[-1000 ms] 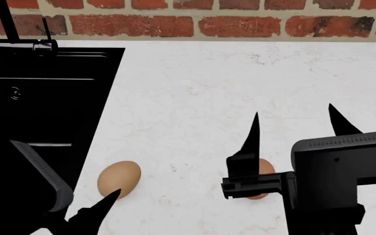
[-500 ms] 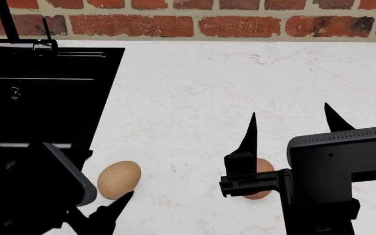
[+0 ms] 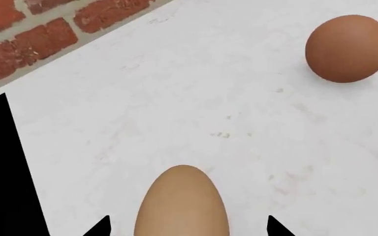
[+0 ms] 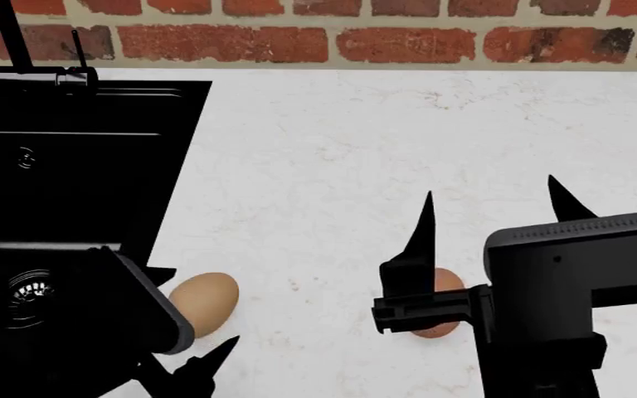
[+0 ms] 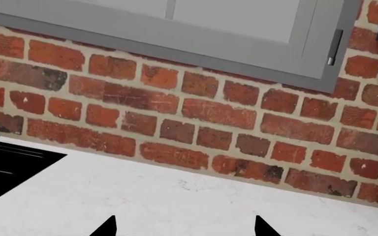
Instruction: Place the eggs and milk next to the bowl.
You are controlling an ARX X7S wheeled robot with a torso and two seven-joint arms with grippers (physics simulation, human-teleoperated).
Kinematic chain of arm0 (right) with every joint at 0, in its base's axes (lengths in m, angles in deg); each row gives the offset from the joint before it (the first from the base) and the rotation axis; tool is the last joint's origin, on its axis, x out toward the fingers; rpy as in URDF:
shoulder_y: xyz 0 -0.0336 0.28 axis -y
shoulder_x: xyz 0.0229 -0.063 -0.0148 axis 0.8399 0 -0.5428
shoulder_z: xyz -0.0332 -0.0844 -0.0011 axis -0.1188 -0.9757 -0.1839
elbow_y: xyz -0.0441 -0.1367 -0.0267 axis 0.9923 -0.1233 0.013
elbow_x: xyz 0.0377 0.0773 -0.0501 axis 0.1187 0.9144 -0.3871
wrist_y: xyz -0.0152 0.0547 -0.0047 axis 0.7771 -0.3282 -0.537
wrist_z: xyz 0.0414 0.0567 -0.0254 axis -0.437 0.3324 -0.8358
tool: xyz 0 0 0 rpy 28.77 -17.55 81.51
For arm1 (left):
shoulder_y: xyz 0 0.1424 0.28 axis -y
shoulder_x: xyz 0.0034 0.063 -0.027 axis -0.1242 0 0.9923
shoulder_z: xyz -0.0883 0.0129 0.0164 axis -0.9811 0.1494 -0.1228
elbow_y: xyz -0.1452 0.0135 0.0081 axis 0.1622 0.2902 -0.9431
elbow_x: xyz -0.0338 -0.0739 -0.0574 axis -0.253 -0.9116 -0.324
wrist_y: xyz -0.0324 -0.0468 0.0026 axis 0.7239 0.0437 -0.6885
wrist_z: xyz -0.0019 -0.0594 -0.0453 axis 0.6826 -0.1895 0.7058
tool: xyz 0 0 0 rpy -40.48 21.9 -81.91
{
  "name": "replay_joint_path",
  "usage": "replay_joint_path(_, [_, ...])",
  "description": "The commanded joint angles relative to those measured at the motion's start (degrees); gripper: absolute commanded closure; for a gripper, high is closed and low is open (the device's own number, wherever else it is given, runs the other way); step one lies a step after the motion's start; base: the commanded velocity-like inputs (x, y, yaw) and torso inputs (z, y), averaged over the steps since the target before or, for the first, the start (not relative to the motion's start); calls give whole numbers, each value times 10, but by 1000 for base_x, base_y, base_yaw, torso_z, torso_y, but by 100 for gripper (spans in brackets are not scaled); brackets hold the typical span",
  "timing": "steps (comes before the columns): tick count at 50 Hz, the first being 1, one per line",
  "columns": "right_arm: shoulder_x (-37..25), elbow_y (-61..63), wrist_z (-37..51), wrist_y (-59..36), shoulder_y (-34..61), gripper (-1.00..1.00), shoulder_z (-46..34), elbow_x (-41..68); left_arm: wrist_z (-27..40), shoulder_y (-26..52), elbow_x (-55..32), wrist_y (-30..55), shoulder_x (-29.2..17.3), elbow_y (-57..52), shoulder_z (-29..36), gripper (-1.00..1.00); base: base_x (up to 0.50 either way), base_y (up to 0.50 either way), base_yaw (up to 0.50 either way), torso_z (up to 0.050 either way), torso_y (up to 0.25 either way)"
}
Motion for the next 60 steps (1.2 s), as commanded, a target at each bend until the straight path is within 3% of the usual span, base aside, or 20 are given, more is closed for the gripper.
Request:
replay_joint_path(1, [-1,-7,1,4,1,-100,-4,0,-9,9,20,-32,13,56,17,-100,0,0,0,0,0])
replay_joint_path(23, [-4,-11,2,10,-2,-100,-1,5,-11,13,34,-45,21,87,35,-100,1,0,-1,0,0])
replay_joint_path(24, [-4,-10,2,10,-2,-100,-1,5,-10,13,33,-45,21,86,33,100,0,-3,0,0,0])
replay_joint_path(40, [-7,-5,5,6,-2,-100,-2,9,-5,9,18,-36,12,53,19,100,1,0,0,0,0])
replay_joint_path(49, [-5,14,10,-3,-6,-100,1,14,13,10,-15,-22,-3,-28,-25,100,0,0,0,0,0])
replay_joint_path(60, [15,79,48,-83,2,-100,-15,24,76,-17,-53,-7,-20,-158,-94,100,0,0,0,0,0])
